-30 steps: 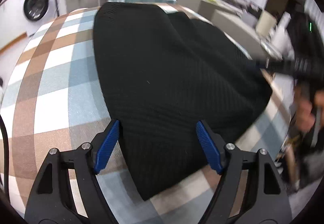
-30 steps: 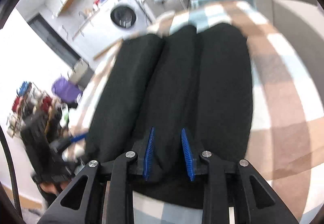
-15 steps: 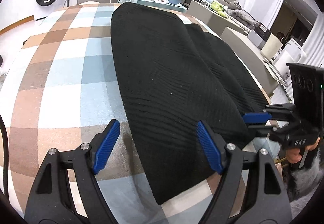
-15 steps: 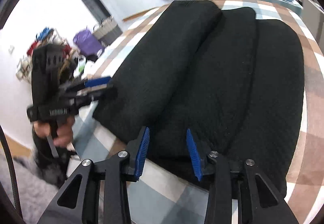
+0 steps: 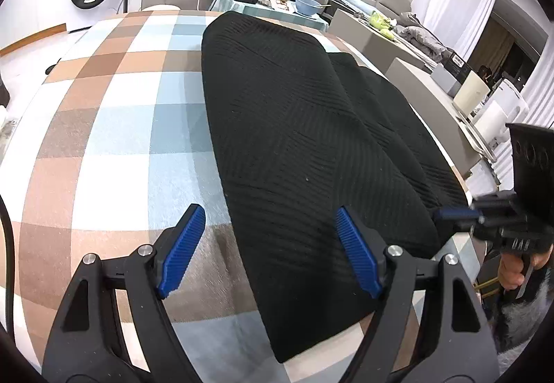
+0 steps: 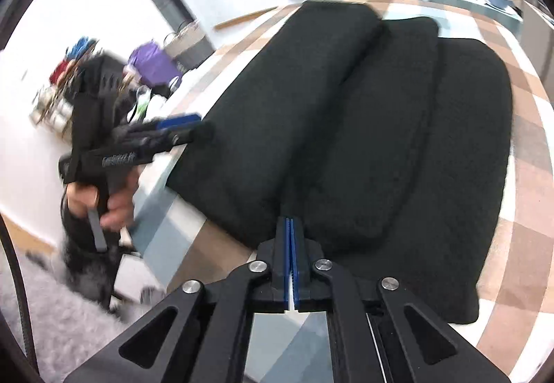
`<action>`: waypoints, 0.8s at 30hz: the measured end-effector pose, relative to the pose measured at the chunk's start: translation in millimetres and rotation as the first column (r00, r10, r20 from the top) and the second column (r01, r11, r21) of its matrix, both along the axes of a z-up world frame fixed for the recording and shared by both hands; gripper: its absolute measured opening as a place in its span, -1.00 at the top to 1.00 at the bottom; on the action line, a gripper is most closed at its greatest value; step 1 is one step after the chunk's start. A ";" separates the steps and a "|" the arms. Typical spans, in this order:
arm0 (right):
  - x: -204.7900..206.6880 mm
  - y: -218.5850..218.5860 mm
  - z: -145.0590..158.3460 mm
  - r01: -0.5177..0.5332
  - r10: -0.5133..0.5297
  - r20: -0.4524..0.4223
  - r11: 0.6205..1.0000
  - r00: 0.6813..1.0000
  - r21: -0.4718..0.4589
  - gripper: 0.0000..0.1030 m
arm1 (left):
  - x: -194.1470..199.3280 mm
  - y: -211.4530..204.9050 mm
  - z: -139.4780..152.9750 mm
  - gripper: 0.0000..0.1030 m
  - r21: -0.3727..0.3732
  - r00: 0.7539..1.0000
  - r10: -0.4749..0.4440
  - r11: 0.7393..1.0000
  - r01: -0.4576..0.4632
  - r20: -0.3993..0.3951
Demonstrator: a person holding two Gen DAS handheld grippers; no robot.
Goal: Fold small clothes
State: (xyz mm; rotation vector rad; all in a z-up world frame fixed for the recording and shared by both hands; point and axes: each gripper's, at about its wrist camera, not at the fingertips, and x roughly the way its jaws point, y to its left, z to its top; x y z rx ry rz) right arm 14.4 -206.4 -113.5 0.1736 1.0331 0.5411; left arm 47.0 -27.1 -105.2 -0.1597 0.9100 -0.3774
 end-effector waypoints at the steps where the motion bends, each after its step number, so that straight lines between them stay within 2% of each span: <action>1: 6.2 -4.9 2.0 0.029 -0.029 -0.010 0.999 1.000 0.019 0.52 | 1.3 1.3 -0.2 -0.46 0.001 1.000 0.009 1.000 -0.009 -0.004; 2: 13.4 -11.3 4.9 0.075 -0.075 0.000 0.996 0.997 0.053 0.51 | 1.3 2.4 -0.2 -0.46 0.000 1.000 0.015 1.000 -0.015 -0.005; 4: 27.2 -15.8 6.1 0.117 -0.117 -0.003 0.986 0.993 0.118 0.32 | 1.6 4.8 -0.2 -0.46 -0.008 1.000 0.025 1.000 -0.025 0.001; 9: 74.4 -3.7 -7.9 0.182 -0.169 -0.076 0.956 0.983 0.229 0.24 | 7.0 8.2 -1.8 -0.46 0.002 0.998 0.060 0.998 -0.060 -0.002; 11: 88.0 9.9 -14.2 0.183 -0.170 -0.083 0.963 0.982 0.196 0.35 | 7.7 9.6 -0.8 -0.46 -0.001 0.998 0.068 0.998 -0.068 0.003; 12: 90.8 17.1 -14.9 0.177 -0.165 -0.081 0.967 0.983 0.180 0.79 | 8.1 10.8 0.1 -0.46 -0.002 0.997 0.074 0.997 -0.074 0.006; 13: 91.2 18.5 -10.6 0.169 -0.159 -0.071 0.970 0.985 0.177 0.85 | 8.2 11.9 0.6 -0.46 -0.002 0.997 0.078 0.997 -0.078 0.007; 15: 77.0 10.5 15.4 0.154 -0.166 0.036 0.965 0.986 0.213 0.87 | 8.6 14.7 2.3 -0.46 -0.001 0.996 0.087 0.996 -0.087 0.005; 17: 65.3 10.8 26.8 0.172 -0.187 0.080 0.970 0.979 0.170 0.87 | 8.5 16.7 3.0 -0.46 -0.007 0.996 0.089 0.996 -0.089 0.005; 19: 62.5 4.2 26.3 0.204 -0.211 0.074 0.975 0.975 0.083 0.86 | 9.8 15.6 1.2 -0.46 -0.014 0.997 0.081 0.997 -0.081 -0.006; 21: 71.4 0.9 12.7 0.241 -0.242 0.036 0.970 0.970 0.026 0.85 | 11.6 11.4 -2.1 -0.46 -0.014 0.997 0.072 0.997 -0.072 -0.014; 23: 81.3 -8.6 3.6 0.263 -0.262 -0.005 0.965 0.965 0.013 0.80 | 11.9 7.2 -4.9 -0.46 -0.007 0.998 0.066 0.998 -0.066 -0.022; 24: 82.0 -8.9 1.4 0.275 -0.274 -0.022 0.961 0.961 0.028 0.71 | 10.7 5.2 -5.7 -0.46 -0.008 0.998 0.055 0.998 -0.056 -0.029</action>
